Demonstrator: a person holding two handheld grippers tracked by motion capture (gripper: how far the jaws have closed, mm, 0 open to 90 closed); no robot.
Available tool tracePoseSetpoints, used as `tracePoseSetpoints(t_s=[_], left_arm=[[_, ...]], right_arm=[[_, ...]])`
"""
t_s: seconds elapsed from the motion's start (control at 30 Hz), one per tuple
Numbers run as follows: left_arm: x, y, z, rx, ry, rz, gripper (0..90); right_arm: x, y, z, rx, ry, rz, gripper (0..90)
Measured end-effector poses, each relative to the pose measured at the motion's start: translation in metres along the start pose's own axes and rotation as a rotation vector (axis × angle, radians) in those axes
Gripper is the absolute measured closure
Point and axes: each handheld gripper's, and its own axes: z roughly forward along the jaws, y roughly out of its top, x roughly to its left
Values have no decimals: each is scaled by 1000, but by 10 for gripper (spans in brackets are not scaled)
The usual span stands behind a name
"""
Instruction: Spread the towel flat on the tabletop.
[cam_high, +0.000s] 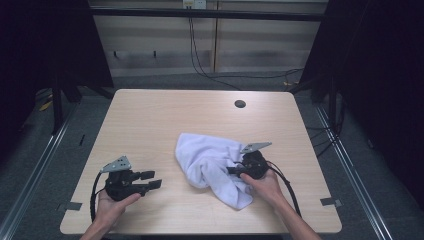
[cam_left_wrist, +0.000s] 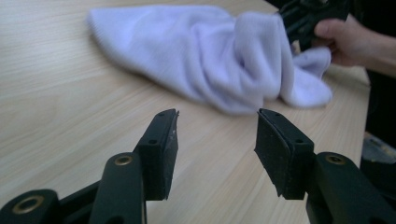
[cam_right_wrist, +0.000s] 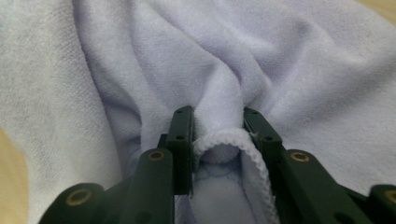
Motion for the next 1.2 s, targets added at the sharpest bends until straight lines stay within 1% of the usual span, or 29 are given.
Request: tracePoseSetpoints(t_s=[0.07, 0.1, 0.17, 0.23, 0.27, 0.3, 0.37, 0.4, 0.43, 0.5, 0.53, 0.57, 0.6, 0.63, 0.67, 0.7, 0.73, 0.77, 0.8, 0.83, 0.87, 0.97, 1.0, 1.03, 1.07, 1.1, 1.13, 1.17, 1.2], left_arm=[[-2, 5, 4, -4, -10, 15, 523], [-3, 7, 6, -8, -22, 19, 534], [-7, 13, 9, -10, -39, 43, 587], [-10, 19, 11, -24, -55, 58, 632], [-11, 23, 13, -26, -55, 67, 653], [-12, 28, 15, -29, -51, 84, 653], [-11, 36, 21, -34, -51, 90, 670], [-10, 41, 27, -33, -45, 94, 670], [-9, 44, 34, -22, -52, 92, 667], [-9, 49, 49, 0, -63, 90, 610], [-9, 50, 61, 11, -68, 90, 564], [-10, 50, 69, 21, -80, 94, 481], [-10, 48, 82, 57, -83, 110, 452], [-11, 46, 91, 90, -50, 122, 447], [-11, 43, 97, 119, -36, 134, 452], [-11, 41, 100, 137, -49, 143, 525], [-10, 36, 100, 156, -41, 154, 625], [-11, 33, 98, 165, -41, 145, 644], [-12, 29, 95, 179, -55, 143, 699], [-15, 25, 92, 209, -48, 154, 741], [-17, 21, 89, 228, -40, 169, 741], [-36, 6, 76, 263, -52, 156, 757], [-42, 2, 72, 262, -85, 122, 756], [-47, -2, 68, 267, -107, 120, 742], [-52, -4, 66, 279, -98, 143, 714], [-54, -4, 63, 275, -98, 151, 675], [-52, 0, 59, 247, -106, 144, 639], [-51, 5, 57, 202, -113, 111, 585], [-48, 12, 57, 166, -113, 101, 555]], right_arm=[[7, 3, 7, -2, 52, -13, 621], [12, 6, 9, -2, 74, -20, 575], [17, 10, 8, -22, 94, -22, 492], [18, 11, -2, -51, 66, -29, 444], [16, 10, -17, -84, 15, -13, 418], [16, 10, -17, -84, 15, -13, 418], [14, 6, -39, -143, 3, -3, 428], [15, 3, -46, -154, 0, 6, 437], [16, -3, -55, -161, 21, 12, 461], [20, -15, -63, -141, 59, 16, 462], [22, -20, -62, -129, 66, 18, 444], [25, -27, -60, -107, 81, 21, 421], [26, -31, -57, -98, 98, 22, 417], [28, -36, -52, -85, 122, 23, 402], [30, -38, -46, -63, 126, 28, 379], [32, -39, -41, -44, 132, 14, 380], [34, -39, -38, -30, 133, 1, 377], [36, -39, -33, -16, 133, -14, 376], [38, -38, -30, 1, 118, -22, 376], [41, -38, -25, 11, 105, -49, 390], [41, -38, -25, 11, 105, -49, 390], [41, -37, -24, 7, 79, -59, 439], [41, -38, -23, -2, 77, -56, 439], [42, -38, -23, -3, 73, -58, 429], [43, -37, -22, 0, 76, -63, 423], [43, -36, -20, -5, 82, -64, 424], [44, -35, -19, -6, 86, -61, 424], [45, -33, -17, -4, 84, -72, 423], [47, -32, -14, -3, 82, -88, 426]])
